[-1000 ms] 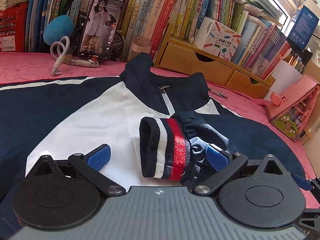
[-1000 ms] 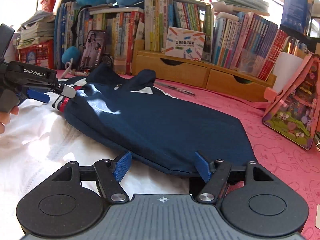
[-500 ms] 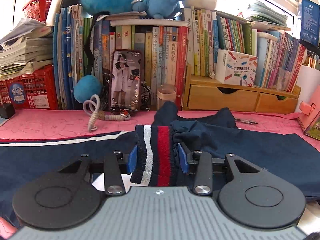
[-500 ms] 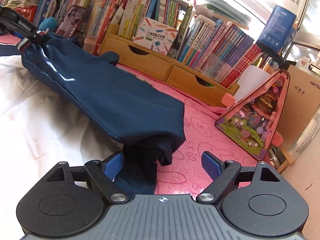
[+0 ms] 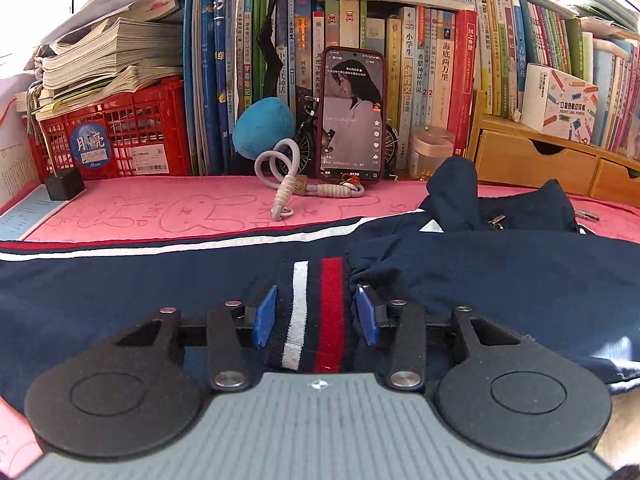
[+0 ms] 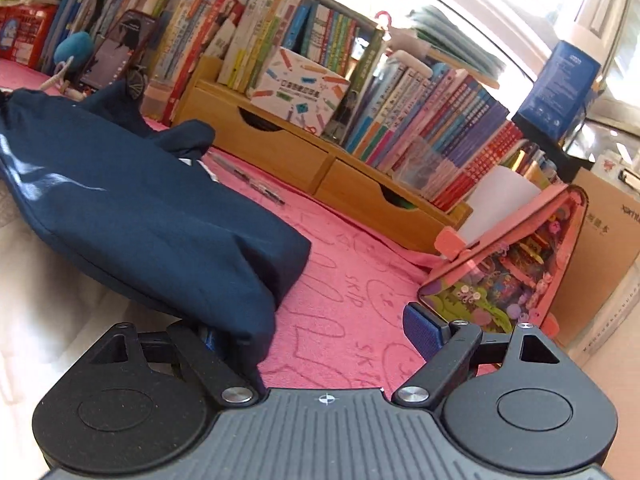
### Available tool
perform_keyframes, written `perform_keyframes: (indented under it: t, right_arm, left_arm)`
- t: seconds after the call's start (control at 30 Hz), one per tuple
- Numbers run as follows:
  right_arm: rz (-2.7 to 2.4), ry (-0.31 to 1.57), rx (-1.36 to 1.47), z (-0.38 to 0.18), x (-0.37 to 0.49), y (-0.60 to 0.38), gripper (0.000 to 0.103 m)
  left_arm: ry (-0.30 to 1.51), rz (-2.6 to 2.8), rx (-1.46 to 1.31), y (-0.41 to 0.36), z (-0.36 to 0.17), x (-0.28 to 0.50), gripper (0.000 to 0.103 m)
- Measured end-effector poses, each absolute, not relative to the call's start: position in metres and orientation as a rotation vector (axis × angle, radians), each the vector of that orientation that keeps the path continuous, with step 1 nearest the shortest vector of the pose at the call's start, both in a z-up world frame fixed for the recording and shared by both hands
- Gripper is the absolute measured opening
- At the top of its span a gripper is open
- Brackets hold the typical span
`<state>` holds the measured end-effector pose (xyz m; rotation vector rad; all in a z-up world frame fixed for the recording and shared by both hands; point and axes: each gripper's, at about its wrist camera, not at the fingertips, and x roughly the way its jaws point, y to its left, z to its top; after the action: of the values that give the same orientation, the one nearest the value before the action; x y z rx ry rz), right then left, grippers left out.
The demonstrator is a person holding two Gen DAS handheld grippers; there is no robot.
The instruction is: Fold clothes
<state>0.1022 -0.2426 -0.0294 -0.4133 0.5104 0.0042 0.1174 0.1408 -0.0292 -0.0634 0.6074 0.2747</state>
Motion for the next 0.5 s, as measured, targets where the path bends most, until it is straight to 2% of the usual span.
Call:
perform_keyframes:
  t: [0.1, 0.23, 0.37, 0.5]
  right_arm:
    - [0.035, 0.588, -0.253, -0.028, 0.111, -0.284, 0.092]
    - [0.090, 0.688, -0.240, -0.035, 0.112, -0.295, 0.093]
    - [0.240, 0.663, -0.209, -0.014, 0.090, -0.308, 0.093]
    - [0.457, 0.599, -0.040, 0.019, 0.075, -0.322, 0.093]
  left_arm:
    - [0.625, 0.219, -0.028, 0.135, -0.030, 0.112, 0.046]
    - [0.629, 0.184, 0.077, 0.125, -0.029, 0.103, 0.048]
    - [0.629, 0.160, 0.085, 0.128, -0.032, 0.098, 0.052]
    - [0.636, 0.144, 0.047, 0.129, -0.040, 0.099, 0.060]
